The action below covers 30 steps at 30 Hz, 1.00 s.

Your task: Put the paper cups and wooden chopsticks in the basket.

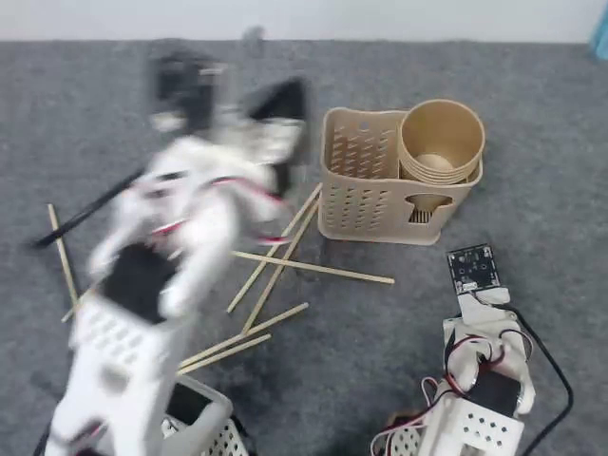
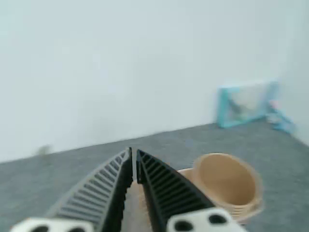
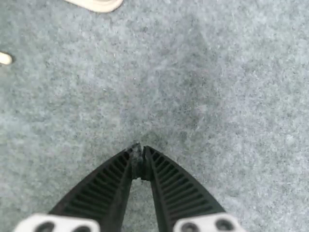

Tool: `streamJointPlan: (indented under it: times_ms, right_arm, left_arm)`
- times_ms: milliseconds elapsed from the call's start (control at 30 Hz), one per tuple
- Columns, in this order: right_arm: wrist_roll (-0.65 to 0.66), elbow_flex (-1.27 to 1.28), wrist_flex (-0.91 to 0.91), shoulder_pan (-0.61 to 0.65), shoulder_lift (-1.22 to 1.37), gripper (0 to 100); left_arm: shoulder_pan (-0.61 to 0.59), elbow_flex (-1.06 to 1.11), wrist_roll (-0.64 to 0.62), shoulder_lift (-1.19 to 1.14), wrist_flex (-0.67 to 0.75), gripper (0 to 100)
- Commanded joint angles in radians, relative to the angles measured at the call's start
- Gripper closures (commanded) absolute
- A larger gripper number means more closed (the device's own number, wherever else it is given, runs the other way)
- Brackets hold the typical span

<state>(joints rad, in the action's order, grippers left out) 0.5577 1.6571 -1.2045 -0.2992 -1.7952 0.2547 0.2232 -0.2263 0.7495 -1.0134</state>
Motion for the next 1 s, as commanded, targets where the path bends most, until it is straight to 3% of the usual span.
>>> streamJointPlan:
  times_ms: [0,267,500,633,800,967]
  right_arm:
    - [0.017,-0.006,0.015,0.008,-0.019,99.1]
    - [0.018,-0.008,0.010,0.008,-0.019,99.0]
    - [0.075,-0.015,-0.007,0.042,-0.019,98.9]
    - [0.167,-0.055,-0.048,0.107,-0.019,98.9]
    - [0.308,-0.227,-0.077,0.127,-0.018,98.9]
    - [0.338,-0.474,-0.202,0.329,-0.007,98.9]
  left_arm:
    - [-0.238,-0.027,-0.005,0.100,-0.135,99]
    - [-0.752,0.283,-0.005,0.255,-0.172,99]
    - [-1.166,0.730,0.061,0.382,0.094,99]
    - [-1.274,0.944,0.103,0.385,0.215,99]
    - [-1.298,1.142,0.192,0.385,0.275,99]
    - [-1.349,1.208,0.199,0.385,0.319,99]
